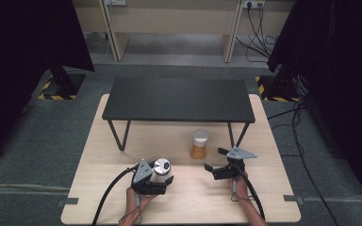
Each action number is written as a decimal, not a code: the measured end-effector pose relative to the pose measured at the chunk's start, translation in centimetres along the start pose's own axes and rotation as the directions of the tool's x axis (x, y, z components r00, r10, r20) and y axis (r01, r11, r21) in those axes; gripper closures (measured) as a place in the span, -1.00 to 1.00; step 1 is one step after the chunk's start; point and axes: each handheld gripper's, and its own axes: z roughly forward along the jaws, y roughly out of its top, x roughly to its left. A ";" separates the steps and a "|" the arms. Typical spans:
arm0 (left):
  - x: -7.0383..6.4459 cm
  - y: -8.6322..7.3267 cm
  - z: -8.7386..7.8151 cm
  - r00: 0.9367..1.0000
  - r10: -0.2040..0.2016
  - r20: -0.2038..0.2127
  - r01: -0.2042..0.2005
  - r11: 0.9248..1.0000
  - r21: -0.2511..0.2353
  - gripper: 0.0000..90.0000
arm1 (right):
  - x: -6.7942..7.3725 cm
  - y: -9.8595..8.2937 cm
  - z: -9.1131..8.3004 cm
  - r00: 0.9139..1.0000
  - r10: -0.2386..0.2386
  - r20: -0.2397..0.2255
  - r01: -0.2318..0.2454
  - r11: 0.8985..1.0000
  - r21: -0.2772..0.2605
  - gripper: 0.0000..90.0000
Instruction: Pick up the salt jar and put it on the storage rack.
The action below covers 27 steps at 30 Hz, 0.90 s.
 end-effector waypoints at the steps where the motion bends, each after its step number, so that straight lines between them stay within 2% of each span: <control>1: -0.1 -0.1 0.1 1.000 -0.001 -0.002 0.001 1.000 -0.001 -0.70 | 0.0 0.0 0.0 1.000 0.000 0.000 0.000 1.000 0.000 -0.98; 8: -0.2 0.0 0.5 1.000 0.002 -0.020 -0.002 1.000 0.009 -0.52 | 0.0 0.0 0.0 1.000 0.001 0.000 -0.001 1.000 0.000 -0.98; 11: -0.4 -0.3 0.5 0.999 0.030 -0.026 -0.030 1.000 -0.001 -0.34 | 0.0 0.0 0.0 1.000 0.000 0.000 0.000 1.000 0.000 -0.98; 20: -0.7 -0.2 0.4 0.998 0.054 -0.040 -0.054 0.999 0.002 -0.31 | 0.0 0.0 0.0 1.000 -0.001 0.001 0.001 1.000 -0.001 -0.98; 27: -0.8 -0.7 0.4 0.998 0.048 -0.041 -0.049 0.999 -0.015 -0.30 | 0.0 0.0 0.0 1.000 0.001 0.001 -0.001 1.000 -0.001 -0.98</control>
